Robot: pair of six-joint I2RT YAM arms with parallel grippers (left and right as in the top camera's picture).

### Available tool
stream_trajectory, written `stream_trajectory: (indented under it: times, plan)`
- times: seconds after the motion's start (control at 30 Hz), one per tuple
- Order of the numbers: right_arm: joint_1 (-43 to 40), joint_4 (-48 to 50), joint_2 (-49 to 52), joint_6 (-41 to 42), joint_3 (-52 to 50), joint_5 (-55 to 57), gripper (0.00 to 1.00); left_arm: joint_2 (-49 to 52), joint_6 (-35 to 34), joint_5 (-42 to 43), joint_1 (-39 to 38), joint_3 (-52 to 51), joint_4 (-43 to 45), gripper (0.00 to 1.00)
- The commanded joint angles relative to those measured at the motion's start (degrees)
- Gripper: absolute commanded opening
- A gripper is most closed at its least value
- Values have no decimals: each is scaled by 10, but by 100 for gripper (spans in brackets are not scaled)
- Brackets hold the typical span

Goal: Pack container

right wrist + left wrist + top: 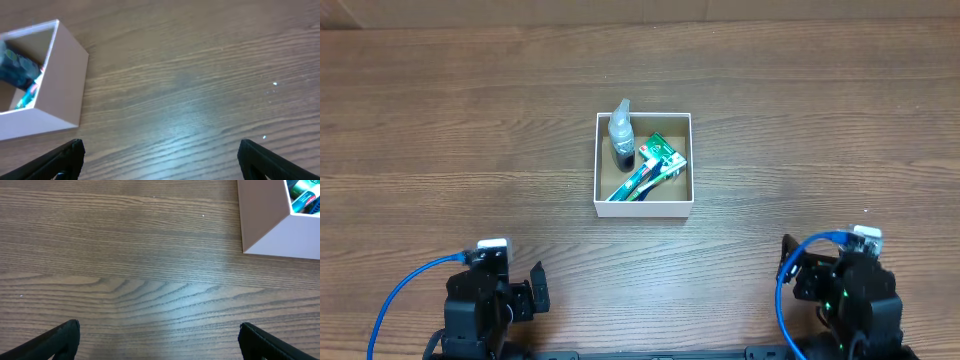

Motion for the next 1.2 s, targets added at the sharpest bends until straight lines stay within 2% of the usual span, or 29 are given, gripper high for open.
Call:
stream_trajectory:
  times: [0.0,0.07,0.1,0.2,0.27,0.33,0.4,1.07,1.17]
  plan:
    - [1,1,-71,5,-27,6,100,-3,-4,-2,-4,-3,2,100]
    - [1,28,-141,4,-70,6,100,-3,-4,-2,-4,-3,2,100]
    - [-2,68,-133,-11,-88,0,100,-3,-4,-2,-4,-3,2,100]
    - [-5,270,-139,-94,-159,-18,100,-3,-4,-2,-4,-3,2,100]
    - [-5,444,-139,-163,-230,-18,100,-3,-4,-2,-4,-3,2,100]
    - [-5,578,-139,-185,-311,-31,100,-3,-4,-2,-4,-3,2,100]
    - [-7,524,-139,-184,-314,-59,100,-3,-4,-2,-4,-3,2,100]
    - [-6,524,-139,-183,-314,-68,100,-3,-4,-3,-4,-3,2,100]
    - [-6,524,-139,-183,-314,-68,100,-30,2,-6,-4,-3,-1,100]
